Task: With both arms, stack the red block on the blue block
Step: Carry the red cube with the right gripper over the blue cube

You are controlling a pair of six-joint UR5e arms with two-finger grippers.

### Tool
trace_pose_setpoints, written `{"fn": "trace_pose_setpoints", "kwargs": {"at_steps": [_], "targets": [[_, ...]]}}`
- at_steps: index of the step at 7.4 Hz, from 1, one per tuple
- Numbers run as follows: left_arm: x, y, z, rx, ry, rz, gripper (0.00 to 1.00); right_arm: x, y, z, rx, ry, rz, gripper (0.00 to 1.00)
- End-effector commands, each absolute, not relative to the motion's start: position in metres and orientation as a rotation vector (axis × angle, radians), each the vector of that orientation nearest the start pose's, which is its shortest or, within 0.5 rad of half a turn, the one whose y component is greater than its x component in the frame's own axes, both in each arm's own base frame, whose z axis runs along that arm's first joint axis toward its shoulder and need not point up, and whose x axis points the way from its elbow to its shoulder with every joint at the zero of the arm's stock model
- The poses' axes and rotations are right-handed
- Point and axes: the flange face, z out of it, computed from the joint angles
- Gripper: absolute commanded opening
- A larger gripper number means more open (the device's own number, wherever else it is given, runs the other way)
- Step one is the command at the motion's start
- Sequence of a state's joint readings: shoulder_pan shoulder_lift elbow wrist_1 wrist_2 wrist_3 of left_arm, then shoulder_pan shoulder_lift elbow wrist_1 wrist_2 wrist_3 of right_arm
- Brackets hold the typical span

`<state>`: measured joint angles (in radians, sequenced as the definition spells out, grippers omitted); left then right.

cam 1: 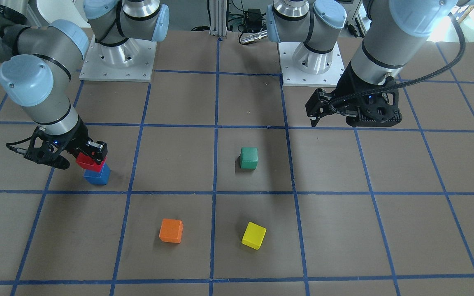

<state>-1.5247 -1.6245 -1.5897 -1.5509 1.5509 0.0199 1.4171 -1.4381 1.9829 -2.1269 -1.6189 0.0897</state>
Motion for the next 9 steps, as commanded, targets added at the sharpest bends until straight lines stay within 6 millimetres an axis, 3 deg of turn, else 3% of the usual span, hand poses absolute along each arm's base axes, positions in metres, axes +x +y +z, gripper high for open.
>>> {"fn": "trace_pose_setpoints", "kwargs": {"at_steps": [1,3,9], "targets": [[-0.112,-0.514,0.453,-0.040,3.162,0.084,1.00,0.042,-0.500,0.272,0.339,3.173,-0.156,0.00],[-0.112,-0.515,0.451,-0.020,3.162,0.091,1.00,0.032,-0.500,0.271,0.292,3.178,-0.149,0.00],[-0.112,-0.517,0.449,-0.023,3.162,0.098,1.00,0.039,-0.495,0.259,0.206,3.151,-0.104,0.00]]}}
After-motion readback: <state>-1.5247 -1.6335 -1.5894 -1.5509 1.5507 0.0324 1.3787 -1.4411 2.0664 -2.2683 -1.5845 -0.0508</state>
